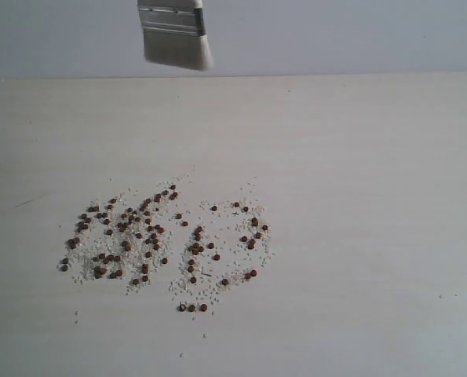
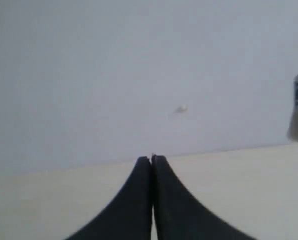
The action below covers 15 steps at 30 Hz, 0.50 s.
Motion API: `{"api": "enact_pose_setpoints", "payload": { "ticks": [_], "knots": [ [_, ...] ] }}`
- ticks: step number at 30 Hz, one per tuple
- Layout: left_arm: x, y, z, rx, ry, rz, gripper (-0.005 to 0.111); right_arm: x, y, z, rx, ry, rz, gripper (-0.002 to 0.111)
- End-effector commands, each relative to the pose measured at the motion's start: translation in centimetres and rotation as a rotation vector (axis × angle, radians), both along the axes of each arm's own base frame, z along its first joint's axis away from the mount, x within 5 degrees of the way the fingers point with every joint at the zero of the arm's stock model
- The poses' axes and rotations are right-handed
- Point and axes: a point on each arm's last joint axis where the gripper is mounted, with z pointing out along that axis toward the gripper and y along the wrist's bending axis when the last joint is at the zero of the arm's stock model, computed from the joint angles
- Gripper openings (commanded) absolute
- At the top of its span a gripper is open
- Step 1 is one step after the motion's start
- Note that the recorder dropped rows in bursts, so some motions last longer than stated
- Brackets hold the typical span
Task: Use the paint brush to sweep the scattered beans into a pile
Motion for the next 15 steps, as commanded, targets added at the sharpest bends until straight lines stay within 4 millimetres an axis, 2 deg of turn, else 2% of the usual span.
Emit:
{"api": "enact_pose_setpoints", "payload": {
  "ticks": [1, 2, 4, 6, 12, 15],
  "knots": [
    [-4.7, 0.9, -0.8, -0.093, -0.203, -0.016, 0.0, -1.3, -3.0, 0.4, -0.019, 0.008, -0.051, 0.0],
    [-6.1, 1.3, -1.4, -0.113, -0.237, -0.016, 0.0, -1.9, -3.7, 0.2, -0.039, 0.002, -0.06, 0.0],
    [-7.5, 1.7, -2.1, -0.129, -0.272, -0.017, 0.0, -2.6, -4.1, 0.3, -0.062, -0.017, -0.065, 0.0],
    [-8.4, 2.0, -1.4, -0.159, -0.342, -0.021, 0.0, -3.2, -4.6, 0.4, -0.076, -0.033, -0.073, 0.0],
    [-11.4, 2.5, -1.3, -0.13, -0.367, -0.059, 0.0, -5.4, -5.1, 2.4, -0.049, -0.061, -0.023, 0.0],
    [-12.3, 2.5, -1.9, -0.121, -0.336, -0.082, 0.0, -6.2, -5.2, 2.5, -0.066, -0.084, 0.015, 0.0]
  ]
}}
